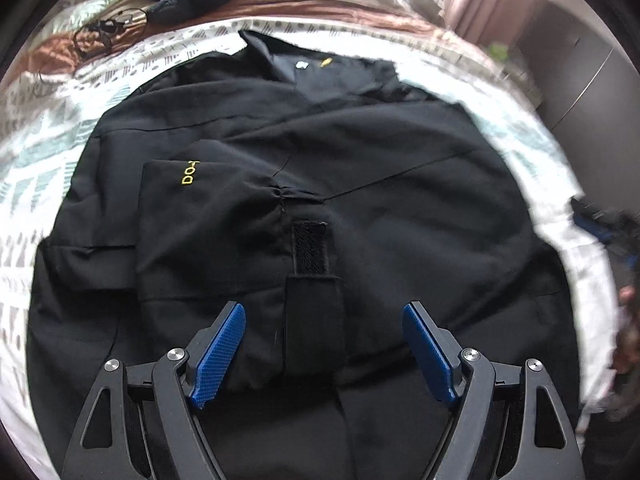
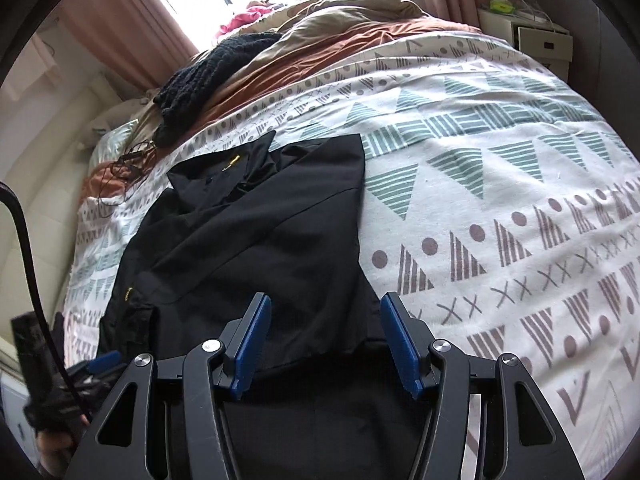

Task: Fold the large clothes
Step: 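Grasp the jacket sleeve cuff with the left tool, then pull the gathered sleeve cuff across the jacket body with the left tool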

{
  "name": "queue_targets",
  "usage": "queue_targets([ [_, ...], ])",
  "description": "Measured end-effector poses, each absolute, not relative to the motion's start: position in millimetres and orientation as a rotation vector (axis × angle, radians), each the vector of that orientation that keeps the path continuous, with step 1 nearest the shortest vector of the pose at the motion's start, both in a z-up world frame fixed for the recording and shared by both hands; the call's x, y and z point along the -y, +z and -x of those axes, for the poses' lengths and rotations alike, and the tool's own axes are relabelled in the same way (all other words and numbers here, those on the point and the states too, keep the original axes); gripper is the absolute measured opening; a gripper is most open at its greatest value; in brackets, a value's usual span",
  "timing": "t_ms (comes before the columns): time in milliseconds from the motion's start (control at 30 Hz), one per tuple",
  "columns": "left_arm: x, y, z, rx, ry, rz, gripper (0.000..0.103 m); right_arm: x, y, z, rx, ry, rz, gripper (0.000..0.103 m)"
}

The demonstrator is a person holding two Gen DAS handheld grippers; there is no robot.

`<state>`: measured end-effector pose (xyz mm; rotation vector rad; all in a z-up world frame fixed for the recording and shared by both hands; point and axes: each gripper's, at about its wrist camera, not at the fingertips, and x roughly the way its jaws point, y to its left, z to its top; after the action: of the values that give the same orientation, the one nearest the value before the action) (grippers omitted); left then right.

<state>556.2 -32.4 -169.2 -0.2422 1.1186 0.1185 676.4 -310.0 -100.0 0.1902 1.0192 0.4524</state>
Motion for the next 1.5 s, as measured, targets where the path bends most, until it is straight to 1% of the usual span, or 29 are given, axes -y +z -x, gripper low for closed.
queue_targets([
  [100,33,-185,-564,-1.154,0.155,0.198,0.082,312,-109,-683,-1.034,0.441,-0.206,0.058],
  [167,32,-187,-563,-1.147,0.174,0.165,0.075,310,-114,-687,-1.045,0.436,-0.205,0.058],
  [233,27,-186,-562,-1.144,0.207,0.152,0.046,305,-119,-692,-1.066,0.432,-0.194,0.058],
  [267,21,-184,-561,-1.142,0.202,0.180,0.044,303,-121,-694,-1.072,0.433,-0.189,0.058],
  [333,9,-175,-556,-1.129,0.170,0.250,0.028,296,-126,-699,-1.084,0.434,-0.172,0.058],
  [433,-8,-155,-543,-1.071,0.135,0.317,0.023,287,-133,-706,-1.105,0.431,-0.149,0.058],
  [567,-34,-129,-523,-0.992,0.138,0.373,0.023,272,-146,-717,-1.127,0.418,-0.086,0.058],
  [600,-43,-124,-516,-0.978,0.144,0.388,0.022,270,-147,-719,-1.122,0.406,-0.069,0.057],
  [633,-49,-120,-512,-0.970,0.150,0.399,0.022,268,-148,-721,-1.118,0.404,-0.060,0.044],
  [700,-68,-115,-499,-0.952,0.180,0.418,0.022,265,-150,-724,-1.116,0.387,-0.026,0.028],
  [733,-77,-113,-492,-0.944,0.201,0.425,0.022,265,-149,-725,-1.105,0.372,-0.011,0.017],
  [800,-95,-113,-481,-0.937,0.242,0.446,0.022,270,-146,-727,-1.083,0.382,-0.016,0.008],
  [833,-105,-116,-476,-0.938,0.265,0.460,0.022,272,-144,-728,-1.076,0.386,-0.026,0.005],
  [1000,-143,-137,-459,-0.968,0.336,0.555,0.022,285,-139,-735,-1.046,0.360,-0.046,0.002],
  [1067,-153,-145,-456,-0.992,0.354,0.585,0.022,292,-139,-739,-1.046,0.349,-0.070,0.002],
  [1100,-156,-148,-453,-0.999,0.355,0.598,0.024,296,-140,-741,-1.049,0.335,-0.086,0.001],
  [1167,-164,-151,-447,-0.998,0.341,0.634,0.035,307,-143,-746,-1.055,0.273,-0.107,0.000],
  [1200,-168,-151,-443,-0.986,0.337,0.649,0.048,316,-144,-748,-1.052,0.194,-0.086,0.000],
  [1233,-172,-149,-437,-0.963,0.341,0.662,0.065,320,-145,-749,-1.054,0.167,-0.085,0.000],
  [1267,-177,-146,-430,-0.938,0.349,0.671,0.072,330,-147,-751,-1.072,0.173,-0.126,0.000],
  [1300,-180,-144,-425,-0.915,0.357,0.680,0.083,335,-146,-752,-1.082,0.198,-0.161,0.000],
  [1333,-182,-142,-421,-0.898,0.362,0.688,0.087,338,-144,-752,-1.080,0.231,-0.193,0.000],
  [1400,-186,-140,-416,-0.875,0.361,0.717,0.087,340,-135,-750,-1.057,0.292,-0.217,0.000],
  [1433,-186,-141,-418,-0.877,0.351,0.724,0.087,337,-128,-750,-1.048,0.305,-0.200,0.005],
  [1467,-184,-142,-420,-0.885,0.337,0.724,0.087,335,-124,-750,-1.043,0.310,-0.190,0.016],
  [1500,-181,-144,-422,-0.892,0.326,0.719,0.087,332,-119,-750,-1.033,0.315,-0.182,0.051],
])
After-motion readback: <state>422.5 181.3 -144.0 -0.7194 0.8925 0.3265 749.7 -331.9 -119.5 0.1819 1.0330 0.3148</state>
